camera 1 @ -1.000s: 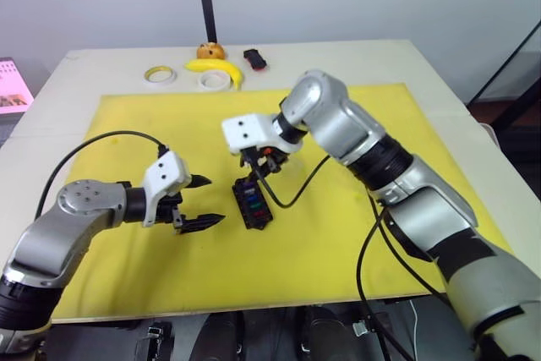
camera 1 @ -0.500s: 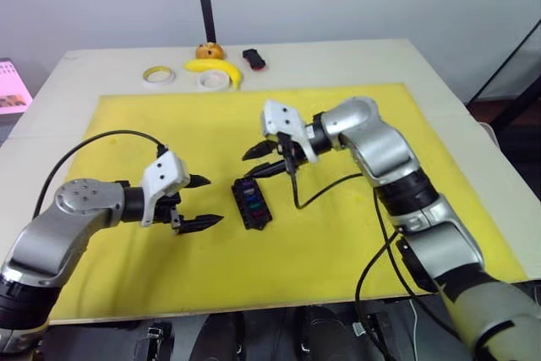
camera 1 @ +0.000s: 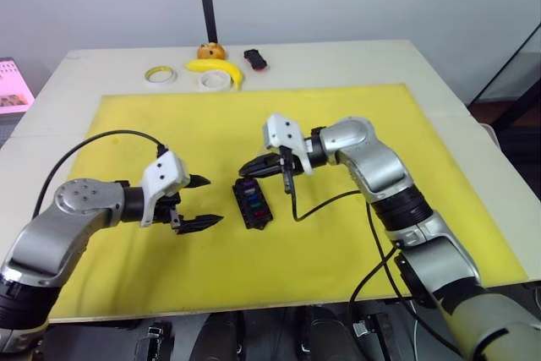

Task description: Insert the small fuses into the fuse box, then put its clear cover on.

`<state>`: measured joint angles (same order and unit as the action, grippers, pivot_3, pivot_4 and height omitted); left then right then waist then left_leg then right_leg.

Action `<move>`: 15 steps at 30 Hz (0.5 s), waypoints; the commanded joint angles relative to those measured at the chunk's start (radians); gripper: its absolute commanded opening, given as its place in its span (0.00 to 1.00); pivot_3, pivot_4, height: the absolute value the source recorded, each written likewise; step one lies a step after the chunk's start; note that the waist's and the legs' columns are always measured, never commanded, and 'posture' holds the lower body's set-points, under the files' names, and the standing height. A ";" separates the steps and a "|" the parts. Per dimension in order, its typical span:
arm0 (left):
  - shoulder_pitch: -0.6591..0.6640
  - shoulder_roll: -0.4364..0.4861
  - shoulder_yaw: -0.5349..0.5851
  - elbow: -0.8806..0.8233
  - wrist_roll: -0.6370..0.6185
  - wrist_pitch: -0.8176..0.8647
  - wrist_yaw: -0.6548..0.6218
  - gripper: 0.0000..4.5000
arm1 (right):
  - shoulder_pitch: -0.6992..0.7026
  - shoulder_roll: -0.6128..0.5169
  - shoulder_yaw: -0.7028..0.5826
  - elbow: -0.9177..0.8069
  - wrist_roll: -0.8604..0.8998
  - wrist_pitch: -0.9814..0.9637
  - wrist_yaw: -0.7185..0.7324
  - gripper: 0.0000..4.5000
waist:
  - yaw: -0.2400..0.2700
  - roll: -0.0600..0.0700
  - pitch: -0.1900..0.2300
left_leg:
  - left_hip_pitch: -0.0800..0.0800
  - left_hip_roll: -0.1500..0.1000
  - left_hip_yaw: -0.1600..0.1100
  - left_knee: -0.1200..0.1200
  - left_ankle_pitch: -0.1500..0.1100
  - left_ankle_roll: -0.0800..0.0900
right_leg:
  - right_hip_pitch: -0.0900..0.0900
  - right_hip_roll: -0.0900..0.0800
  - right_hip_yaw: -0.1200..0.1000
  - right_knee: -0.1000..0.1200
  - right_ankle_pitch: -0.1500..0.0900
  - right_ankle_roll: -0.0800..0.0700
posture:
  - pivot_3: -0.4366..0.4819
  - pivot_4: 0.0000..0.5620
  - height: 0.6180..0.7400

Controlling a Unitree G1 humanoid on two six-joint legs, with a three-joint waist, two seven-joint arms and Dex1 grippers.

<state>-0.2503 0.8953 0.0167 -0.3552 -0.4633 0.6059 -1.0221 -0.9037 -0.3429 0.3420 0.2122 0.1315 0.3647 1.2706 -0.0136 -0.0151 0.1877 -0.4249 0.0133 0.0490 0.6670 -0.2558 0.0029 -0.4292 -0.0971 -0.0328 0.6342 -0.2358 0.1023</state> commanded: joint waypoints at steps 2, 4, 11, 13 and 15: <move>-0.011 0.012 0.019 -0.031 -0.003 0.004 0.006 1.00 | 0.008 0.010 0.005 0.014 0.012 -0.042 0.011 0.02 | 0.000 0.000 0.000 | 0.000 0.000 0.000 0.000 0.000 0.000 | 0.000 0.000 0.000 0.000 0.000 0.000 | 0.48 0.27 1.00; -0.009 0.011 0.020 -0.034 -0.004 0.007 0.009 1.00 | 0.009 0.011 0.006 0.028 0.013 -0.051 0.012 0.02 | 0.000 0.000 0.000 | 0.000 0.000 0.000 0.000 0.000 0.000 | 0.000 0.000 0.000 0.000 0.000 0.000 | 0.48 0.27 1.00; -0.007 0.012 0.021 -0.041 -0.004 0.012 0.011 1.00 | 0.002 0.027 0.013 0.085 0.003 -0.084 0.008 0.02 | 0.000 0.000 0.000 | 0.000 0.000 0.000 0.000 0.000 0.000 | 0.000 0.000 0.000 0.000 0.000 0.000 | 0.48 0.27 1.00; -0.008 0.012 0.019 -0.043 -0.002 0.013 0.011 1.00 | -0.001 0.032 0.018 0.105 -0.005 -0.097 0.005 0.02 | -0.001 0.000 0.000 | 0.000 0.000 0.000 0.000 0.000 0.000 | 0.000 0.000 0.000 0.000 0.000 0.000 | 0.48 0.27 1.00; -0.008 0.012 0.018 -0.042 -0.001 0.012 0.011 1.00 | -0.004 0.036 0.020 0.121 -0.009 -0.106 0.004 0.02 | -0.001 0.000 0.000 | 0.000 0.000 0.000 0.000 0.000 0.000 | 0.000 0.000 0.000 0.000 0.000 0.000 | 0.48 0.27 1.00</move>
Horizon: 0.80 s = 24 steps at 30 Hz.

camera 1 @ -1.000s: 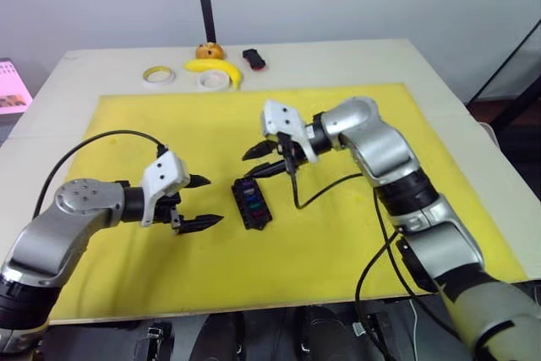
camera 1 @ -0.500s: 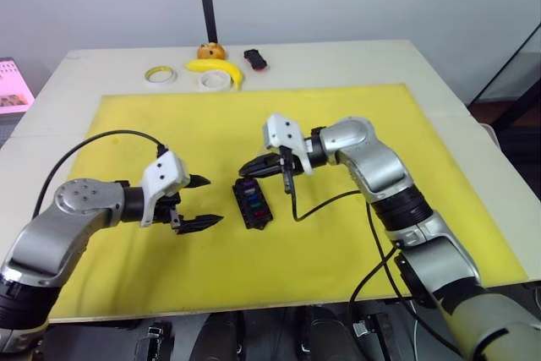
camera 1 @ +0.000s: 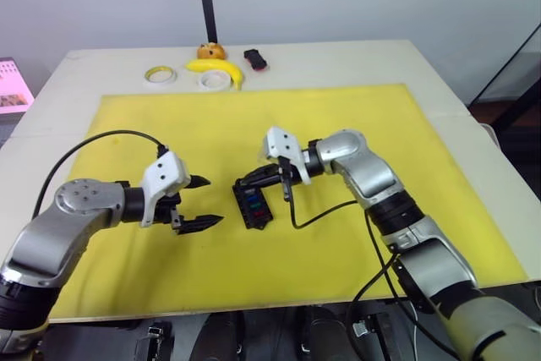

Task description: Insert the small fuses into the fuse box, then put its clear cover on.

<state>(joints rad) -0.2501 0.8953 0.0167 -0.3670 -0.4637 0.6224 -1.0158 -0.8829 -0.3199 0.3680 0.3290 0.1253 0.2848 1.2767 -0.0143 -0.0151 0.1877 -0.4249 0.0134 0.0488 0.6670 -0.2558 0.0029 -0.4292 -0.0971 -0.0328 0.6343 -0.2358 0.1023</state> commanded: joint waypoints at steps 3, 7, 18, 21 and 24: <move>-0.007 0.012 0.016 -0.034 -0.001 -0.003 0.005 1.00 | -0.033 0.021 0.001 0.040 -0.015 -0.044 -0.008 0.02 | 0.000 0.000 0.000 | 0.000 0.000 0.000 0.000 0.000 0.000 | 0.000 0.000 0.000 0.000 0.000 0.000 | 0.48 0.27 1.00; -0.006 0.013 0.016 -0.035 -0.001 -0.002 0.008 1.00 | -0.036 0.030 0.025 0.082 -0.040 -0.068 -0.003 0.02 | 0.000 0.000 0.000 | 0.000 0.000 0.000 0.000 0.000 0.000 | 0.000 0.000 0.000 0.000 0.000 0.000 | 0.48 0.27 1.00; -0.002 0.009 0.013 -0.034 0.003 -0.008 0.018 1.00 | -0.063 0.034 0.083 0.168 -0.113 -0.038 0.010 0.02 | 0.000 0.000 0.000 | 0.002 0.000 0.000 0.000 0.000 0.000 | 0.001 0.000 0.000 0.000 0.000 0.000 | 0.48 0.27 1.00; -0.001 0.008 0.013 -0.036 0.004 -0.009 0.019 1.00 | -0.076 0.033 0.102 0.199 -0.135 -0.006 0.007 0.02 | 0.000 0.000 0.000 | 0.005 0.000 0.000 0.000 0.000 0.000 | 0.004 0.000 0.000 0.000 0.000 0.000 | 0.48 0.27 1.00; 0.000 0.007 0.013 -0.035 0.005 -0.011 0.019 1.00 | -0.071 0.027 0.117 0.196 -0.141 0.003 0.019 0.02 | 0.001 0.000 0.000 | 0.006 0.000 0.000 0.000 0.000 0.000 | 0.005 0.000 0.000 0.000 0.000 0.000 | 0.48 0.27 1.00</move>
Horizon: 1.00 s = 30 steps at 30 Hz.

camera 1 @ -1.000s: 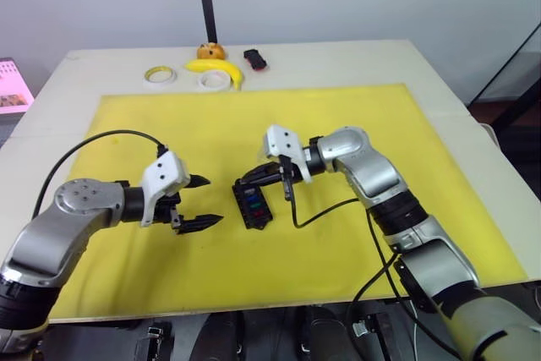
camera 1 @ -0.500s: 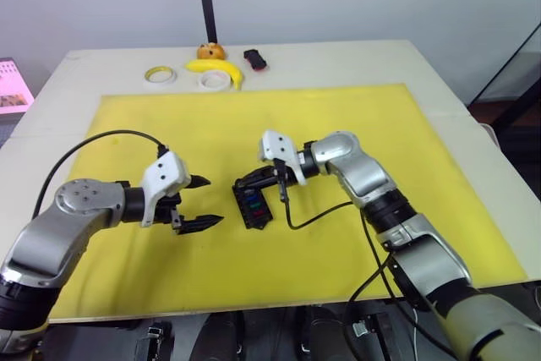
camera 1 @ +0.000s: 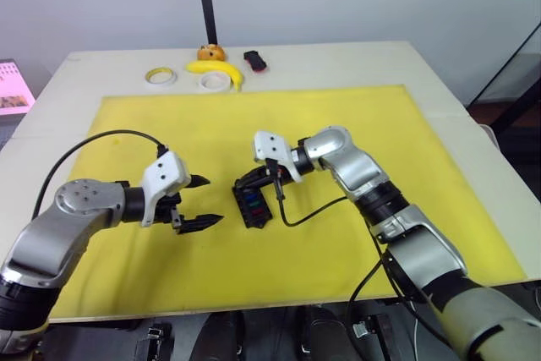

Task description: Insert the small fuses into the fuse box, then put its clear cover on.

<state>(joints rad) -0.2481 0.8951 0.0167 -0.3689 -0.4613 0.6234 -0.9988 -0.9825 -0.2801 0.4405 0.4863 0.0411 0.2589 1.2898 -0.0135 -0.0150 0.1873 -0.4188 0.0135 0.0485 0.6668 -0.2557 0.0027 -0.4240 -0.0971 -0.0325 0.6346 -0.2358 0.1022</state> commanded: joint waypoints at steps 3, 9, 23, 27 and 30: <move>-0.002 0.008 0.012 -0.030 0.004 -0.014 0.001 1.00 | 0.024 -0.010 0.024 0.019 -0.032 0.041 0.014 0.02 | 0.001 0.000 0.000 | 0.001 0.000 0.000 0.000 0.000 0.000 | 0.001 0.000 0.000 0.000 0.000 0.000 | 0.48 0.27 1.00; -0.008 0.008 0.012 -0.027 0.005 -0.013 -0.001 1.00 | -0.009 -0.001 -0.066 -0.077 0.070 0.115 0.039 0.02 | 0.001 0.000 0.000 | 0.001 0.000 0.000 0.000 0.000 0.000 | 0.001 0.000 0.000 0.000 0.000 0.000 | 0.48 0.27 1.00; -0.015 0.011 0.020 -0.017 0.003 -0.014 -0.004 1.00 | -0.028 -0.043 -0.143 -0.187 0.164 0.205 0.039 0.02 | -0.001 0.000 0.000 | -0.001 0.000 0.000 0.000 0.000 0.000 | -0.002 0.000 0.000 0.000 0.000 0.000 | 0.48 0.27 1.00; -0.020 0.010 0.017 -0.013 0.005 -0.016 -0.005 1.00 | 0.007 -0.034 -0.105 -0.151 0.122 0.139 0.022 0.02 | -0.001 0.000 0.000 | -0.001 0.000 0.000 0.000 0.000 0.000 | -0.002 0.000 0.000 0.000 0.000 0.000 | 0.48 0.27 1.00; -0.017 0.012 0.022 -0.016 0.001 -0.012 -0.006 1.00 | 0.022 -0.036 -0.086 -0.139 0.105 0.104 0.024 0.02 | 0.000 0.000 0.000 | -0.001 0.000 0.000 0.000 0.000 0.000 | -0.002 0.000 0.000 0.000 0.000 0.000 | 0.48 0.27 1.00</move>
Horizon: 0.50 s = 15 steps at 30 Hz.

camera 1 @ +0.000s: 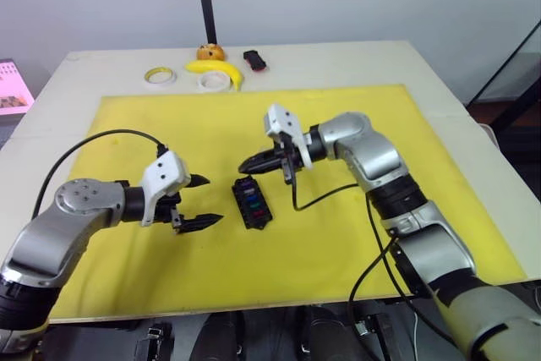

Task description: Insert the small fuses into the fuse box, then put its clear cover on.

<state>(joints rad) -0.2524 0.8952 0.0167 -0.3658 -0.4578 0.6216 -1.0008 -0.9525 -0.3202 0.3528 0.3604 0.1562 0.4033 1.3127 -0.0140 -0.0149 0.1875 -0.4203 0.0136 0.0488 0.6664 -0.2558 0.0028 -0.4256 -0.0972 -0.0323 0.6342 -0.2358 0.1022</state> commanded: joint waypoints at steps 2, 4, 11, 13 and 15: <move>0.002 0.022 0.035 -0.025 -0.006 -0.010 -0.009 1.00 | -0.005 -0.001 -0.001 -0.022 -0.008 -0.049 0.003 0.02 | 0.000 0.000 0.000 | 0.000 0.000 0.000 0.000 0.000 0.000 | 0.000 0.000 0.000 0.000 0.000 0.000 | 0.48 0.27 1.00; 0.018 0.036 0.050 -0.026 -0.008 -0.010 -0.015 1.00 | -0.005 -0.015 -0.013 -0.042 0.000 -0.049 0.005 0.02 | -0.001 0.000 0.000 | 0.000 0.000 0.000 0.000 0.000 0.000 | 0.000 0.000 0.000 0.000 0.000 0.000 | 0.48 0.27 1.00; 0.129 0.121 0.225 -0.044 -0.081 0.016 -0.077 1.00 | 0.015 -0.190 -0.071 -0.225 0.002 -0.090 0.035 0.02 | 0.003 0.000 0.000 | -0.002 0.002 -0.001 0.000 0.000 0.000 | -0.002 0.000 0.000 0.000 0.000 0.000 | 0.48 0.27 1.00; 0.176 0.143 0.273 -0.048 -0.099 0.022 -0.104 1.00 | 0.027 -0.239 -0.083 -0.255 0.005 -0.103 0.048 0.14 | 0.001 0.000 0.000 | -0.002 0.002 -0.001 0.000 0.000 0.000 | -0.002 0.000 0.000 -0.001 0.000 0.000 | 0.48 0.27 1.00; 0.250 0.185 0.355 -0.038 -0.104 0.030 -0.158 1.00 | 0.041 -0.327 -0.110 -0.274 -0.002 -0.133 0.083 0.30 | 0.000 0.000 0.000 | -0.002 0.002 0.000 0.000 0.000 0.000 | -0.002 0.000 0.000 -0.001 0.000 0.000 | 0.48 0.27 1.00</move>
<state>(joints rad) -0.0236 1.0470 0.2926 -0.3921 -0.5486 0.6475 -1.1204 -0.9114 -0.6039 0.2873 0.1213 0.1441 0.2976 1.3697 -0.0142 -0.0150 0.1879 -0.4224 0.0155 0.0487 0.6659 -0.2559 0.0028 -0.4277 -0.0975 -0.0324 0.6329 -0.2359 0.1021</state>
